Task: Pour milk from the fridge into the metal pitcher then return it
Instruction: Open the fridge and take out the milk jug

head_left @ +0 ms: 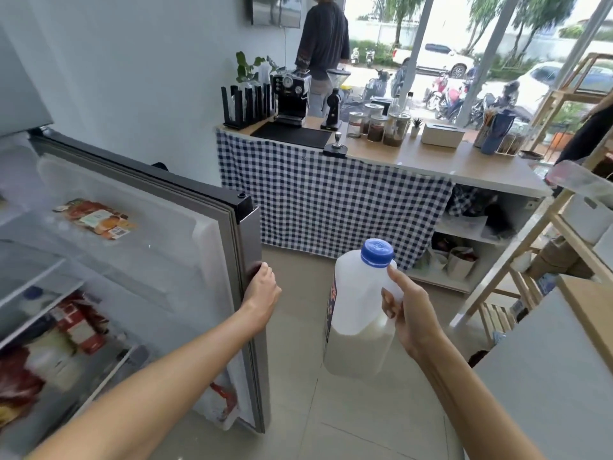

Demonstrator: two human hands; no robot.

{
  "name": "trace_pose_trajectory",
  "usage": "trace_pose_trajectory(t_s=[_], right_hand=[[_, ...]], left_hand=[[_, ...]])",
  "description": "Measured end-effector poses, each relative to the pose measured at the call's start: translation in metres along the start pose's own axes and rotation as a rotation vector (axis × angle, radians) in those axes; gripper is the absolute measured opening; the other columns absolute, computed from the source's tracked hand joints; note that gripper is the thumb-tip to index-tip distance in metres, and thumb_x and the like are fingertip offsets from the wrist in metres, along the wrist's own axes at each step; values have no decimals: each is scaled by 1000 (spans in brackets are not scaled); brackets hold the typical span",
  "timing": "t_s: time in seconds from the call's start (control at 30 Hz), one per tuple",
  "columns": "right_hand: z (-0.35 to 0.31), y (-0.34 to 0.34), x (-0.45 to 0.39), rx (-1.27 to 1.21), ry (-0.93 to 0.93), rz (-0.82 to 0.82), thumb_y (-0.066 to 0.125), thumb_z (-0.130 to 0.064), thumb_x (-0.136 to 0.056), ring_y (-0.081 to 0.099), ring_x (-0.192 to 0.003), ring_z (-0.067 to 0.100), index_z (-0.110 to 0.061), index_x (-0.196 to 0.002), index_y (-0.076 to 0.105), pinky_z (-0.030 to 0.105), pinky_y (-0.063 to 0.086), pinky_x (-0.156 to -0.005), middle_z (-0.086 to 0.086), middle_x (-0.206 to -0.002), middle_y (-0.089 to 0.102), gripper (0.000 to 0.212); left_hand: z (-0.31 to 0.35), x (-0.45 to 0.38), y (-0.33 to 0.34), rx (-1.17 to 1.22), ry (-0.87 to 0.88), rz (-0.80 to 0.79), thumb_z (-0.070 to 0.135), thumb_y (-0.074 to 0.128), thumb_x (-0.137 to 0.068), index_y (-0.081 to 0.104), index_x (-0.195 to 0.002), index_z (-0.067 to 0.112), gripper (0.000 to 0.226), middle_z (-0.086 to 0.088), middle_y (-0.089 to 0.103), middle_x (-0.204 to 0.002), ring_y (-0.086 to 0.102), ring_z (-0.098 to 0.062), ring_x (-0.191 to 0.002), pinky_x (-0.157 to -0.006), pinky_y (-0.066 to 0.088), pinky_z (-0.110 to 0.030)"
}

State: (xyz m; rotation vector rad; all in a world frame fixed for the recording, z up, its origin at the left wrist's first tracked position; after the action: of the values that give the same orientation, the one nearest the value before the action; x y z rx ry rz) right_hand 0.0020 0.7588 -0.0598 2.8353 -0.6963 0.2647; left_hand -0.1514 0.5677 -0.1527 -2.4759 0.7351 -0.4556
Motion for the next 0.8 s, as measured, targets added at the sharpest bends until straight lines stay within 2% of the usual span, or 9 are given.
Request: trace_pose_trajectory(t_s=[0.07, 0.13, 0.23, 0.37, 0.43, 0.53, 0.63, 0.8], right_hand=[[8, 5, 13, 17, 10, -37, 52, -33, -94, 30, -54, 9, -14, -84, 64, 25, 26, -57, -2, -63, 36, 25], [17, 13, 25, 38, 23, -78, 53, -35, -94, 31, -55, 9, -12, -87, 64, 25, 28, -59, 0, -67, 36, 26], [29, 29, 40, 56, 45, -151, 54, -36, -93, 32, -55, 8, -11, -94, 61, 25, 29, -61, 5, -78, 33, 26], [41, 60, 59, 77, 82, -234, 55, -34, -93, 33, -51, 7, -10, -91, 62, 25, 28, -60, -2, -66, 34, 25], [44, 78, 69, 88, 97, -274, 54, -33, -93, 36, -51, 6, -11, -91, 66, 24, 29, -60, -4, -64, 39, 25], [47, 104, 81, 96, 107, -319, 54, -32, -94, 39, -52, 6, -13, -90, 67, 23, 30, -61, -6, -63, 42, 24], [53, 136, 91, 106, 113, -370, 55, -33, -94, 36, -54, 7, -11, -88, 64, 24, 28, -61, -4, -65, 38, 25], [67, 190, 104, 115, 116, -420, 56, -33, -92, 29, -57, 11, -12, -89, 64, 26, 26, -63, -2, -65, 36, 23]], left_hand=[[3, 29, 7, 0, -10, 21, 15, 39, -96, 58, -120, 6, 32, -16, 58, -119, 49, -33, -113, -108, 28, -46], [4, 56, 16, 35, -41, 34, 12, 39, -96, 54, -125, 1, 34, -20, 54, -127, 43, -35, -123, -116, 15, -45], [2, 95, 33, 63, -76, 40, 8, 38, -95, 53, -126, -4, 36, -22, 53, -128, 38, -36, -129, -119, 4, -47], [-2, 152, 55, 31, -124, 29, 12, 42, -94, 56, -123, -3, 36, -19, 58, -123, 43, -35, -125, -118, 8, -46], [-5, 179, 66, 30, -177, -24, 18, 49, -90, 63, -117, 2, 34, -16, 63, -116, 49, -33, -120, -117, 9, -47], [-15, 213, 82, 27, -264, -65, 25, 63, -80, 71, -107, 6, 34, -14, 68, -108, 56, -32, -114, -116, 2, -54], [-30, 246, 103, -20, -337, -91, 28, 63, -79, 68, -114, 6, 42, -14, 66, -118, 52, -33, -121, -112, -6, -59], [-52, 288, 148, -88, -349, -87, 28, 52, -88, 57, -128, 4, 47, -22, 52, -134, 37, -40, -133, -112, -1, -59]])
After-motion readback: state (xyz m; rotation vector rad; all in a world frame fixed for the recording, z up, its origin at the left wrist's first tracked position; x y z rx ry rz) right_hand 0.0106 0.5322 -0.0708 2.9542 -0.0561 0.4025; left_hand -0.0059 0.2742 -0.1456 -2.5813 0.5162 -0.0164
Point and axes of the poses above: each hand's wrist, its own x-axis away from the middle knuckle, its own y-axis out of the palm, z = x × y, the point moved 1 cm from there along -x, towards the middle knuckle
